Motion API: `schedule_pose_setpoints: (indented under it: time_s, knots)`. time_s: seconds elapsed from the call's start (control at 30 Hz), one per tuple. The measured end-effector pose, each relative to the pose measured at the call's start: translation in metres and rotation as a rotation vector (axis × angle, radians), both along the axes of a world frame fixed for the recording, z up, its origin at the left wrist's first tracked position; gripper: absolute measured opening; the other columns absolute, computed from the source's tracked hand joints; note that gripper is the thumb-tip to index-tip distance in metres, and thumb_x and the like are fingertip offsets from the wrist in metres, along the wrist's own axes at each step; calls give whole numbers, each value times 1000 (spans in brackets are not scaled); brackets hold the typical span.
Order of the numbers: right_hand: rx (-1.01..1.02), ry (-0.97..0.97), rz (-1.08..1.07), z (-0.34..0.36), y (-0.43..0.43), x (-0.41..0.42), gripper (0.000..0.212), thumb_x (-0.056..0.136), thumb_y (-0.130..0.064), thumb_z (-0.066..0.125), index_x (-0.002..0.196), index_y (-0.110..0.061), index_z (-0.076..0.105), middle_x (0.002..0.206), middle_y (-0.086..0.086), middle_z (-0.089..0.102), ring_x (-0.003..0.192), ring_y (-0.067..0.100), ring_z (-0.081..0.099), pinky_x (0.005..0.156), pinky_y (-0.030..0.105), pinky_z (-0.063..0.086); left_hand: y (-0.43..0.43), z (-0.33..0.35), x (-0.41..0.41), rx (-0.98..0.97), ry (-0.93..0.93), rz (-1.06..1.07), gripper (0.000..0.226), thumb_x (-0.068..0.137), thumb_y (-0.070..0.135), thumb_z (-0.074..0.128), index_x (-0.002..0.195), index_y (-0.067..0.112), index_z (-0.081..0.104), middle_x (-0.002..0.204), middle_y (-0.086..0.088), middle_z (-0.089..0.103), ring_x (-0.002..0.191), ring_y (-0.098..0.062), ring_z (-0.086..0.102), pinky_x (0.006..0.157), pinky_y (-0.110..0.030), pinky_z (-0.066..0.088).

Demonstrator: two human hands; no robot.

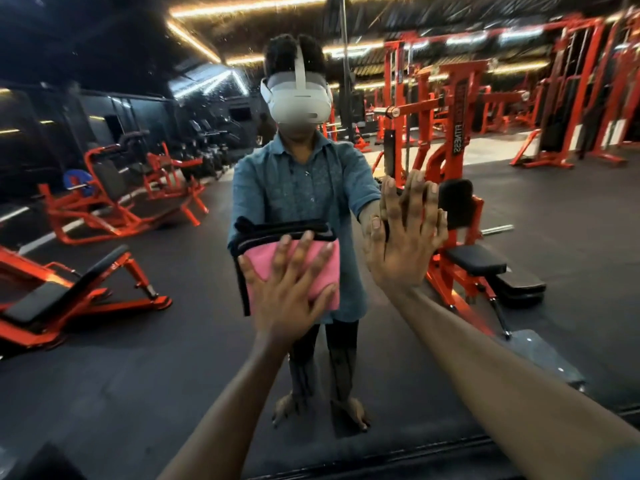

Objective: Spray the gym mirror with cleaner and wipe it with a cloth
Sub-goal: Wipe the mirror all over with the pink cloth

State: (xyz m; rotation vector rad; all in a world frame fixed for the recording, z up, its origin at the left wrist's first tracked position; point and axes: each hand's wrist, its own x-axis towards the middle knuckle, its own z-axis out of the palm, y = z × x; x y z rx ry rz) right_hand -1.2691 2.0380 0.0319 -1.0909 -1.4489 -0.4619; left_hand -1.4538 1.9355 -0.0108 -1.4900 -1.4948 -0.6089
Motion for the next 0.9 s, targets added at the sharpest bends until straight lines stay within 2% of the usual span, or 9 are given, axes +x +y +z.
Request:
schedule_pose_setpoints:
  time_s: [0.1, 0.27, 0.37, 0.43, 0.5, 0.6, 0.73, 0.8, 0.9]
  knots:
    - [-12, -4, -6, 0, 0, 0, 60, 107, -51, 20, 163, -31, 30, 172, 8, 19, 160, 29, 12, 124, 56, 14, -15, 14, -33, 117, -191, 76, 78, 96, 67, 41, 164, 41, 14, 175, 1, 4, 161, -27, 1, 111, -82, -4]
    - [-10, 0, 14, 0, 0, 0, 60, 108, -53, 15, 163, -33, 28, 173, 4, 14, 160, 25, 9, 124, 53, 11, -1, 88, -18, 541, -857, 262, 80, 100, 67, 34, 166, 26, 16, 173, -13, 14, 160, -37, 11, 111, -84, 8]
    - [-3, -6, 47, 3, 0, 4, 57, 108, -51, 20, 161, -34, 34, 172, 4, 20, 158, 26, 17, 122, 53, 14, 21, 78, 42, 359, -605, 191, 79, 100, 66, 32, 166, 28, 11, 173, -13, 11, 160, -39, 8, 111, -85, -4]
    - [54, 31, 230, 6, 0, 16, 52, 110, -43, 28, 158, -31, 40, 169, 6, 29, 155, 27, 26, 121, 53, 18, 32, 48, 77, 177, -336, 90, 77, 100, 63, 37, 166, 35, 7, 175, -5, 4, 161, -34, 0, 111, -81, -9]
    - [154, 161, 413, 11, 6, 42, 47, 109, -28, 37, 154, -18, 46, 164, 13, 37, 151, 30, 34, 124, 49, 22, 43, 20, 96, 90, -216, 31, 77, 100, 62, 43, 165, 39, 8, 175, 3, -2, 161, -28, -4, 112, -81, -6]
    - [143, 372, 272, 25, 34, 96, 53, 109, -35, 34, 155, -13, 45, 164, 16, 36, 152, 30, 34, 125, 42, 19, 47, -3, 102, 39, -181, 11, 78, 98, 63, 44, 165, 42, 9, 174, 10, -7, 161, -22, -7, 111, -81, -4]
    - [80, 299, 39, 21, 83, 146, 66, 108, -37, 42, 165, -39, 9, 173, -4, 7, 158, 23, 19, 126, 46, 16, 41, 6, 97, 44, -175, -31, 76, 96, 62, 47, 163, 41, 19, 174, 11, -5, 161, -20, -5, 112, -82, -1]
    - [85, 291, 15, 12, 100, 148, 71, 106, -41, 39, 163, -45, -4, 172, -16, -11, 159, 15, 10, 125, 46, 13, 42, 30, 91, 112, -241, -3, 78, 96, 62, 46, 164, 41, 14, 174, 7, -4, 161, -23, -4, 112, -81, -3]
    - [76, 346, 13, 6, 115, 143, 67, 105, -50, 29, 162, -47, -7, 170, -21, -15, 159, 10, 2, 123, 44, 3, 48, 76, 93, 286, -476, 106, 75, 102, 65, 39, 165, 39, 8, 175, -5, 6, 161, -32, 3, 113, -82, 1]
